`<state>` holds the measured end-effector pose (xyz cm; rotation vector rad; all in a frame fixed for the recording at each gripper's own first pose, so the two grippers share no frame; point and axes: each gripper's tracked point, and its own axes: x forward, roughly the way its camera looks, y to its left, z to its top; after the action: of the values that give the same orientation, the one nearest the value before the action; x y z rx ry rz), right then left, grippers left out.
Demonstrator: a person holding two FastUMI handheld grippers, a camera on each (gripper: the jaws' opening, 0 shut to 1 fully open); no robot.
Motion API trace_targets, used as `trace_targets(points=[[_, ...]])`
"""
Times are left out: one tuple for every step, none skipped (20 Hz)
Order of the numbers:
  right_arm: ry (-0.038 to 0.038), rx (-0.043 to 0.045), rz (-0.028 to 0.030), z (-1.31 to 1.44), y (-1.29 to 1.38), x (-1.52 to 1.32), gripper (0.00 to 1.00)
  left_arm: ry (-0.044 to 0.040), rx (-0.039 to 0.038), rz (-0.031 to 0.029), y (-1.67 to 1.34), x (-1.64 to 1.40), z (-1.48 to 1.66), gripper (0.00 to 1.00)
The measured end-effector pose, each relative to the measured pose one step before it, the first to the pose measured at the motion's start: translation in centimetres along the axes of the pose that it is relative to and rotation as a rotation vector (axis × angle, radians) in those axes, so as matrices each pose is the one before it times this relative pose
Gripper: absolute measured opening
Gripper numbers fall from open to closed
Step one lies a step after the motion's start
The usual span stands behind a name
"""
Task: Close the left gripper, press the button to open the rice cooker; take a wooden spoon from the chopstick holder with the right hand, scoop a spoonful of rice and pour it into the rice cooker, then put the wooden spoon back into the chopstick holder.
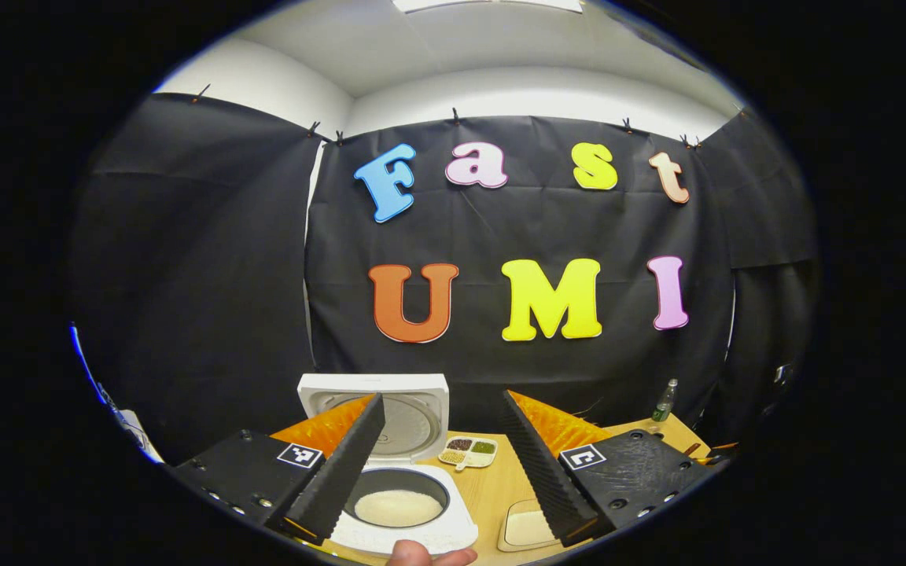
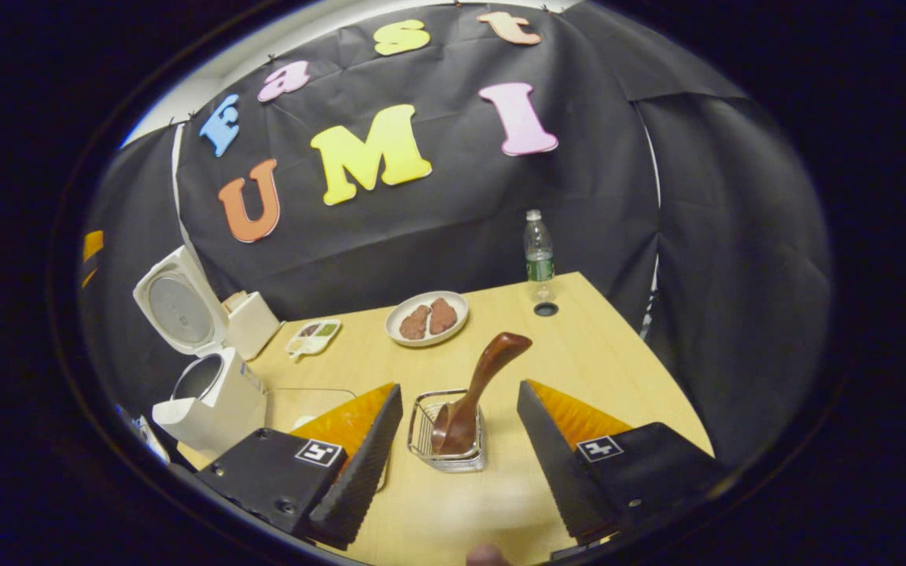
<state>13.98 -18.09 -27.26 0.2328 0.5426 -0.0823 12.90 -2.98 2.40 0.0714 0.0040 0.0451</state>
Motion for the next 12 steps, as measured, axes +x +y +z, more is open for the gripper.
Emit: trace_targets(points=[[0.01213, 0.01398, 0.00373, -0.461, -0.334, 1.13, 0.91, 0.00836, 0.00426, 0.00649, -0.139, -0.05, -0.38, 0.94], [0.01072, 0.01303, 0.0006, -0.338, -0.283, 1.166, 0.88, 0.01144, 0.00497, 0.00697, -0.051, 0.079, -0.323, 0.94], [0.01418, 0.01205, -0.00193, -0.354, -0.363, 1.086, 0.82, 0.01476, 0.00641, 0.00847, -0.022, 0.169, -0.412, 0.94], [0.01043, 0.0153, 0.00173, -0.148, -0.255, 1.042, 0.81, 0.01271, 0.00251, 0.01081, 0.187, 0.096, -0.185, 0.94], [0.00828, 0.01136, 0.00025, -0.123, -0.174, 0.998, 0.79, 0.0087, -0.00203, 0.0091, 0.076, 0.059, -0.195, 0.94], [0.00639, 0.00855, 0.00113, -0.038, -0.084, 0.95, 0.81, 0.00595, -0.0058, 0.00966, 0.165, 0.015, 0.013, 0.95], [0.00483, 0.00617, 0.00169, -0.021, 0.016, 0.786, 0.79, 0.00548, -0.00599, 0.00918, 0.09, 0.018, -0.076, 0.95], [-0.00052, 0.00392, 0.00289, 0.151, 0.092, 0.624, 0.73, 0.00451, -0.00395, 0.00801, 0.193, 0.102, -0.116, 0.95], [-0.00156, -0.00094, -0.00193, 0.147, 0.13, 0.506, 0.68, 0.00615, -0.00136, 0.00871, 0.158, 0.065, -0.144, 0.95], [-0.00211, 0.00128, -0.00226, 0.1, -0.021, 0.369, 0.63, 0.00656, -0.0006, 0.00773, 0.185, 0.083, -0.111, 0.95], [0.00054, 0.00704, -0.00104, -0.027, -0.005, 0.329, 0.55, 0.00571, -0.00088, 0.00634, 0.126, 0.057, -0.172, 0.95], [0.00012, 0.00991, -0.00228, 0.086, -0.043, 0.259, 0.61, 0.0042, -0.00208, 0.00342, 0.117, 0.035, -0.045, 0.95]])
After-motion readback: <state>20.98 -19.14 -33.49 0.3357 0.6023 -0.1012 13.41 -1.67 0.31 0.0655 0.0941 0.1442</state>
